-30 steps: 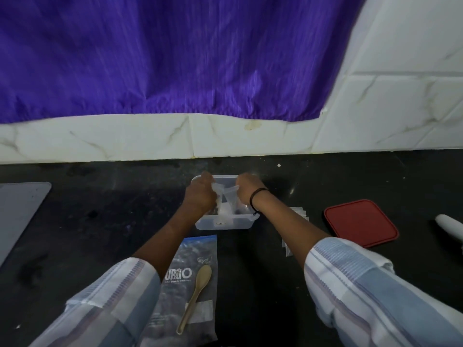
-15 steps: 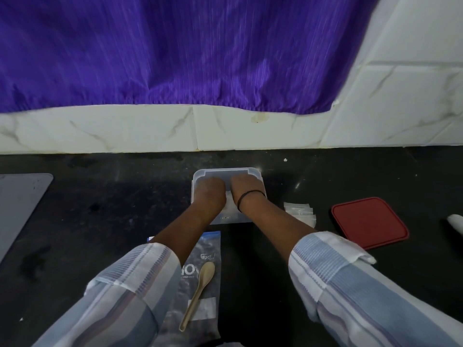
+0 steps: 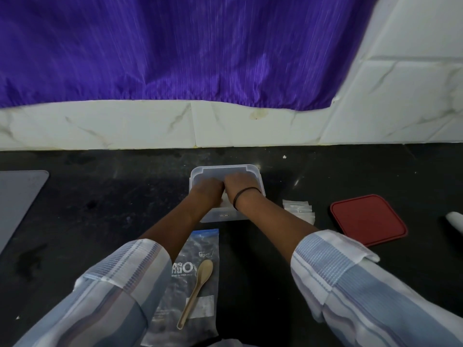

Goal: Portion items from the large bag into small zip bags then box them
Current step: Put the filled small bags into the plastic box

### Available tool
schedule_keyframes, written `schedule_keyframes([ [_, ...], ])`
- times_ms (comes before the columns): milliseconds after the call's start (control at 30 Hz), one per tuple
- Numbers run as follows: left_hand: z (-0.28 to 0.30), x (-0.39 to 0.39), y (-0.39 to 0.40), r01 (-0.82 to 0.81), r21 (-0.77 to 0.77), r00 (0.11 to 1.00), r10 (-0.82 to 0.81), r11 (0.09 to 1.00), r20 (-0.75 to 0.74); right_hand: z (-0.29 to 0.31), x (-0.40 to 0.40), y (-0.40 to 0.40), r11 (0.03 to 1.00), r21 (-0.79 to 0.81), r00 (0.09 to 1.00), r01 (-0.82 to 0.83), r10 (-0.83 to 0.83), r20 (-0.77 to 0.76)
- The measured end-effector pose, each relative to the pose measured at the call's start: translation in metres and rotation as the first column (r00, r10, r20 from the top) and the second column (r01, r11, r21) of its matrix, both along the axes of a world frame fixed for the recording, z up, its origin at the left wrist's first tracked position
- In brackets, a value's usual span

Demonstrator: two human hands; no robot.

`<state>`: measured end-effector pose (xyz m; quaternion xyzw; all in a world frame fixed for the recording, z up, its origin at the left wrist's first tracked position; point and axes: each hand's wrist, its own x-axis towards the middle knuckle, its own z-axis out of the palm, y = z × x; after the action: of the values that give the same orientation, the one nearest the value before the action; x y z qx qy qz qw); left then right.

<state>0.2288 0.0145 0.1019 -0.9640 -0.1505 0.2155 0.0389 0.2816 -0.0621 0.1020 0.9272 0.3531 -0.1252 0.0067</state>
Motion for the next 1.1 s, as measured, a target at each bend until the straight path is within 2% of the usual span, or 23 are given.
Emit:
schedule_keyframes([
  [100, -0.003, 0.0, 0.001, 0.009, -0.027, 1.0, -0.009, 1.0, -0.006, 0.0, 0.002, 0.001, 0.995, -0.089, 0.985, 0.035, -0.049, -0.165],
  [200, -0.005, 0.0, 0.002, -0.001, -0.047, 1.0, -0.001, 0.999, -0.031, 0.0, 0.002, 0.0, 0.982, -0.186, 0.961, 0.023, -0.074, -0.268],
  [333, -0.004, 0.002, 0.003, -0.024, -0.051, 0.999, 0.021, 0.998, -0.049, 0.001, 0.001, -0.004, 0.992, -0.106, 0.938, 0.064, -0.096, -0.333],
  [467, -0.008, 0.002, 0.002, -0.049, -0.081, 0.998, 0.047, 0.996, -0.032, 0.004, 0.0, -0.007, 0.994, -0.107, 0.947, 0.017, -0.051, -0.319],
  [533, -0.007, 0.003, 0.002, -0.045, -0.081, 0.998, 0.042, 0.996, -0.046, 0.006, 0.001, -0.005, 0.998, -0.051, 0.951, 0.047, -0.061, -0.304],
  [633, -0.001, 0.003, 0.002, -0.037, -0.079, 0.998, 0.032, 0.996, -0.055, 0.018, 0.002, -0.008, 0.992, 0.064, 0.981, 0.108, -0.096, -0.171],
  [700, 0.006, 0.002, 0.0, -0.036, -0.083, 0.997, 0.042, 0.996, 0.07, 0.026, 0.002, -0.025, 0.947, 0.303, 0.994, 0.108, -0.102, -0.034],
  [767, 0.017, 0.001, -0.009, -0.041, -0.159, 0.944, 0.09, 0.986, 0.317, 0.034, 0.001, -0.055, 0.809, 0.575, 0.984, 0.126, -0.175, 0.03],
  [833, 0.028, -0.003, -0.03, 0.026, -0.287, 0.793, 0.155, 0.958, 0.59, 0.035, 0.006, -0.094, 0.628, 0.761, 0.947, 0.161, -0.316, 0.06],
  [867, 0.033, -0.006, -0.044, 0.073, -0.358, 0.706, 0.205, 0.931, 0.678, 0.03, 0.01, -0.116, 0.591, 0.786, 0.926, 0.182, -0.371, 0.064],
  [900, 0.036, -0.008, -0.059, 0.115, -0.422, 0.646, 0.255, 0.899, 0.72, 0.024, 0.015, -0.137, 0.599, 0.769, 0.911, 0.225, -0.41, 0.052],
  [967, 0.036, -0.012, -0.09, 0.191, -0.509, 0.621, 0.298, 0.839, 0.725, 0.003, 0.025, -0.175, 0.69, 0.629, 0.893, 0.359, -0.45, -0.016],
  [1033, 0.027, -0.013, -0.118, 0.244, -0.577, 0.677, 0.289, 0.78, 0.677, -0.017, 0.027, -0.203, 0.762, 0.432, 0.87, 0.482, -0.476, -0.13],
  [1100, 0.014, -0.01, -0.14, 0.254, -0.621, 0.741, 0.263, 0.742, 0.618, -0.025, 0.021, -0.217, 0.793, 0.324, 0.856, 0.517, -0.474, -0.206],
])
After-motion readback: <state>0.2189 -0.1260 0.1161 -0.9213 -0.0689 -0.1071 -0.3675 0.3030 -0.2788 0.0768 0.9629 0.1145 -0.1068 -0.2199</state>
